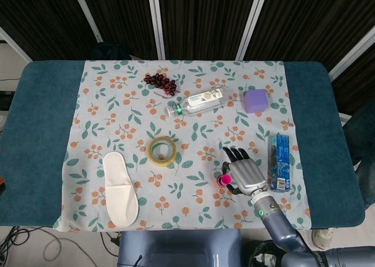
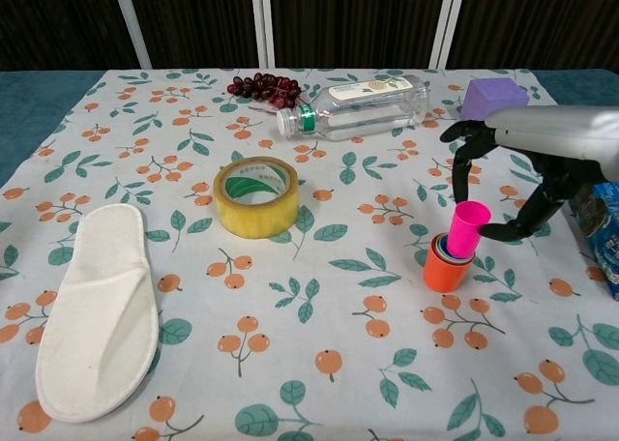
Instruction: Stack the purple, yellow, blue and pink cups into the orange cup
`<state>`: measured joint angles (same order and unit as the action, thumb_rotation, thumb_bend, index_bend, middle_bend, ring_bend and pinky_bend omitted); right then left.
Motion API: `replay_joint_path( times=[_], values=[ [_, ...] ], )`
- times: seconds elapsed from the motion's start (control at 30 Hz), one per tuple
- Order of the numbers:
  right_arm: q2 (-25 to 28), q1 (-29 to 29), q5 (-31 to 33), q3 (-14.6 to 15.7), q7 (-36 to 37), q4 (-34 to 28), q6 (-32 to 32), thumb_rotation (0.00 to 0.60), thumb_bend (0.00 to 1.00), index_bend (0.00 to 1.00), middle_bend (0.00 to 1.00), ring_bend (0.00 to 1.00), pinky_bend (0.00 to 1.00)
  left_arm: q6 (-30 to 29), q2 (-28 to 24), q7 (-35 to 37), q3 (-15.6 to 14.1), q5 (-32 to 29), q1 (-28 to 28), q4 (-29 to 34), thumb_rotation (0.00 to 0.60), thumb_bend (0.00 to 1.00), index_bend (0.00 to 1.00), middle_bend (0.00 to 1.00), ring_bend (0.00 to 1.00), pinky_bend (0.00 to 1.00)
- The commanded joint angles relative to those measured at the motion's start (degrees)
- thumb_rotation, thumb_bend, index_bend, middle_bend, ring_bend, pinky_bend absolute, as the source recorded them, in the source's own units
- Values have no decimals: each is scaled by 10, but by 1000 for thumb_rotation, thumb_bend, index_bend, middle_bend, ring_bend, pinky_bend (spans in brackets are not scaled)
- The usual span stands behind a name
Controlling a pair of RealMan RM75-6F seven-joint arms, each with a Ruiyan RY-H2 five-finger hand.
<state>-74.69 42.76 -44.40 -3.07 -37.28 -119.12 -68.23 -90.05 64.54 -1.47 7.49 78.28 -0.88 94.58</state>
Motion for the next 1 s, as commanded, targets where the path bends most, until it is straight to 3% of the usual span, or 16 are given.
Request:
replay_joint_path(
  times=[0.03, 0.17, 0.33, 0.43, 0.6, 0.77, 1.0],
  values=[
    [-2, -2, -1, 1, 5, 4, 4, 600, 394, 493, 0, 35, 65, 1, 0, 0, 0, -1, 0, 0, 600, 797, 190, 20, 0, 0],
    [-6, -2, -2, 0, 10, 12, 9, 600, 394, 451, 0, 35, 65, 1, 0, 0, 0, 0, 0, 0, 600, 798, 190, 20, 0, 0],
    [-10, 1, 9, 3, 9, 29, 21, 600, 394, 135, 0, 34, 65, -1, 0, 2, 1, -1, 0, 0, 600, 797, 190, 20, 0, 0],
    [-8, 2, 14, 4, 8, 32, 24, 600, 394, 40, 0, 27, 65, 0, -1, 3, 1, -1, 0, 0, 600, 798, 190, 20, 0, 0],
    [10, -3, 2, -2, 11, 19, 12, 600, 394, 17, 0, 5, 63, 0, -1, 3, 1, 0, 0, 0, 600, 798, 190, 20, 0, 0],
    [58, -32, -57, -13, 32, -7, -52, 600, 394, 16, 0, 0, 41, -1, -1, 4, 1, -1, 1, 0, 600, 798, 190, 20, 0, 0],
    [151, -129, -223, 41, 114, -20, -150, 600, 393, 13, 0, 0, 34, -2, 0, 2, 0, 2, 1, 1, 600, 798, 190, 20, 0, 0]
  ],
)
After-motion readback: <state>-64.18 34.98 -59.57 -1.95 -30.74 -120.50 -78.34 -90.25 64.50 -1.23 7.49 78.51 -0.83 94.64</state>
